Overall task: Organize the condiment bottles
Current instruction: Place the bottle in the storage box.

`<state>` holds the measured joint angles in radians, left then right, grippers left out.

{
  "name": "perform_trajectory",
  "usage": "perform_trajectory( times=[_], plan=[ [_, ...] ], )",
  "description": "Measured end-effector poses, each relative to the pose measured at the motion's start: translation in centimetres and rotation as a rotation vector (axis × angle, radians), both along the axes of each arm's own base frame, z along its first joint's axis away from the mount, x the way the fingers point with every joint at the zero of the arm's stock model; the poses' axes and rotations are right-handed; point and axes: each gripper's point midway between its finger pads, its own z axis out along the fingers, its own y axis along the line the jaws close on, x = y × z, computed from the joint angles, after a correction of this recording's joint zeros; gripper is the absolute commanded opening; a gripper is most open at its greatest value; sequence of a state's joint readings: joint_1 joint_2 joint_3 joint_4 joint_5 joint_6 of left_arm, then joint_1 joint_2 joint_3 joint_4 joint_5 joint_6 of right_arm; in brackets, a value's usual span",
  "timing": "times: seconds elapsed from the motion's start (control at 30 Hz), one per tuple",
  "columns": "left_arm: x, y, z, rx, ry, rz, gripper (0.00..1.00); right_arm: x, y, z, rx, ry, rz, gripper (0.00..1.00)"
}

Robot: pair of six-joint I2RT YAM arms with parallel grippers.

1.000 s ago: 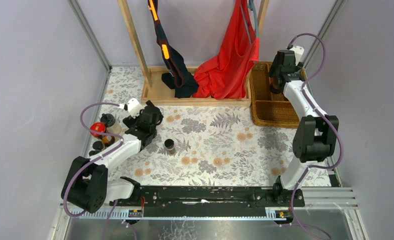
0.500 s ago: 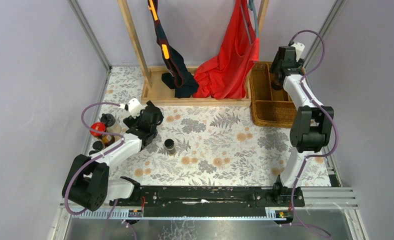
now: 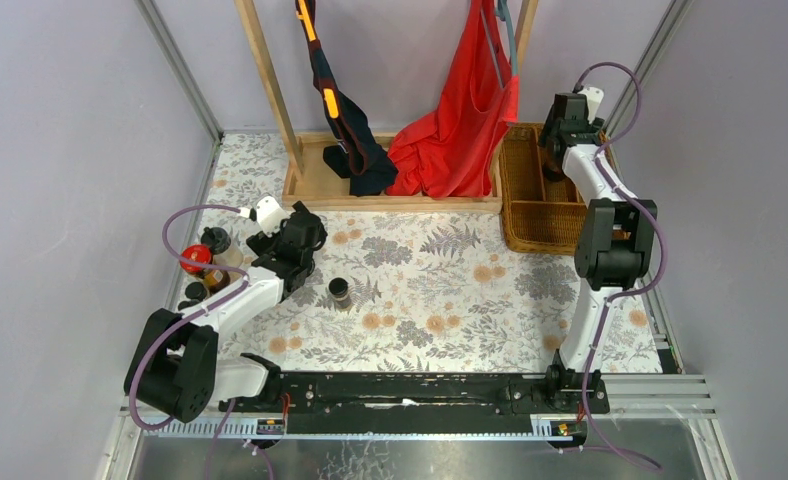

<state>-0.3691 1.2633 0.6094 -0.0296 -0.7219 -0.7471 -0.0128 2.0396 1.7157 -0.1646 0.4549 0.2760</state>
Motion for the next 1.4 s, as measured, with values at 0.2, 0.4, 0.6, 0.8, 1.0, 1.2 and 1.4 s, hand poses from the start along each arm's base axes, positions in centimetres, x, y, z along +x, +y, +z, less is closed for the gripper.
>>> perform_trajectory(
  times=[0.2, 0.4, 0.6, 0.8, 1.0, 1.2, 1.4],
  plan=[
    [0.0, 0.0, 0.0, 0.000, 0.000, 0.000, 1.00, 0.0, -0.4, -0.6, -0.004, 0.013, -0.004, 0.00],
    [0.0, 0.0, 0.0, 0.000, 0.000, 0.000, 1.00, 0.9, -0.6, -0.6, -0.003, -0.002, -0.002, 0.00],
    [0.0, 0.0, 0.0, 0.000, 0.000, 0.000, 1.00, 1.9, -0.4, -1.1, 0.010, -0.003, 0.009, 0.00],
    [0.0, 0.0, 0.0, 0.000, 0.000, 0.000, 1.00, 1.9, -0.3, -1.0, 0.033, -0.010, 0.000, 0.00],
    [0.0, 0.0, 0.0, 0.000, 0.000, 0.000, 1.00, 2.3, -0.3, -0.3, 0.039, -0.029, -0.005, 0.00],
    [0.0, 0.0, 0.0, 0.000, 0.000, 0.000, 1.00, 2.3, -0.3, -0.4, 0.048, -0.033, -0.016, 0.00],
    [0.0, 0.0, 0.0, 0.000, 0.000, 0.000, 1.00, 2.2, -0.6, -0.3, 0.048, -0.042, -0.049, 0.00]
  ],
)
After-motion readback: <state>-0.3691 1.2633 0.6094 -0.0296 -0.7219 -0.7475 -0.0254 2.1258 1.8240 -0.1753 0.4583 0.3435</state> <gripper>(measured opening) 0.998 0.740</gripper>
